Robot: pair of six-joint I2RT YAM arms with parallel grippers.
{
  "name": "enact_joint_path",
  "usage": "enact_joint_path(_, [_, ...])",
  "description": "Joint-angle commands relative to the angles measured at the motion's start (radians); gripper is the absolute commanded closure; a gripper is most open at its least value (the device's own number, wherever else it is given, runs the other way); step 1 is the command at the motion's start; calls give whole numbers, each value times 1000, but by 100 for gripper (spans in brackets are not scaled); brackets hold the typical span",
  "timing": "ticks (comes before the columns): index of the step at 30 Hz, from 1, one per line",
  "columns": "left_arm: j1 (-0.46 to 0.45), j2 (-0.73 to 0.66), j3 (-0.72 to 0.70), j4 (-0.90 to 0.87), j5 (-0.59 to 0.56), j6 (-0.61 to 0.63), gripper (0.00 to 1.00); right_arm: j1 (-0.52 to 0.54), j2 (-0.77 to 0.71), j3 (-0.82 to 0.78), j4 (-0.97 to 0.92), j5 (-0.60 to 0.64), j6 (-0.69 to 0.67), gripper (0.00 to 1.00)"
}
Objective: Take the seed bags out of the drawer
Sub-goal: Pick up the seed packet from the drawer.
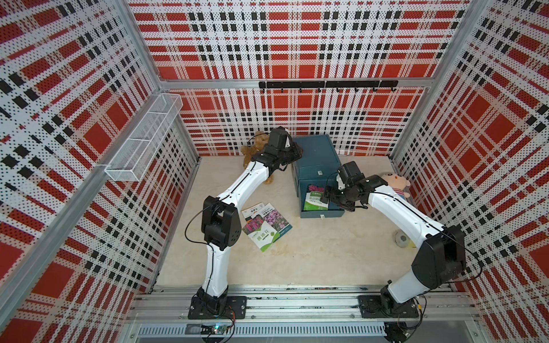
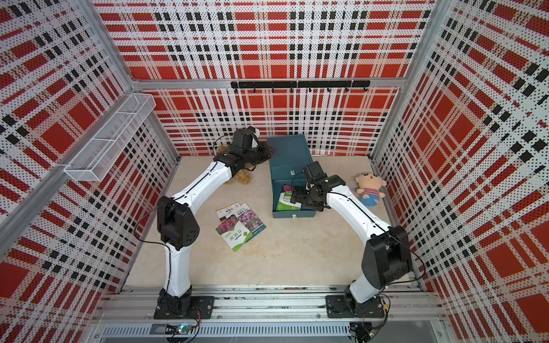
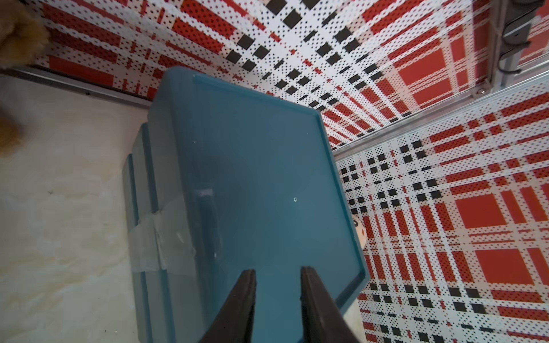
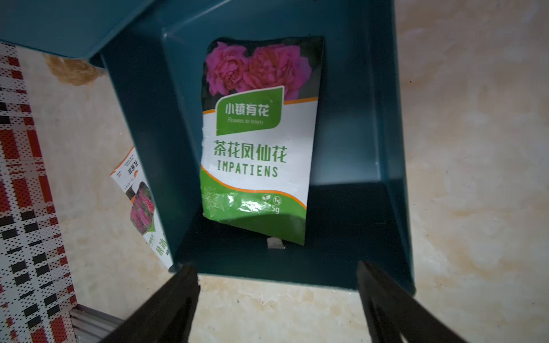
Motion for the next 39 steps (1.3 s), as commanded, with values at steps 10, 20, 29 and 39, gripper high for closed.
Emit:
enact_joint_path(10, [-20,73,36,-48,5,76,69,-8,156,102,29,-26,18,13])
enact_joint_path(20, [-29,81,23,-48,11,76,69,-10,265,169,7,-20,16,20])
enact_joint_path(29, [-30,85,27,-48,22,70,69,-9,311,190,8,-29,13,24])
enact_joint_path(39, [-29,89,30,-48,34,62,69,-28,222,-10,362,-220,178,65])
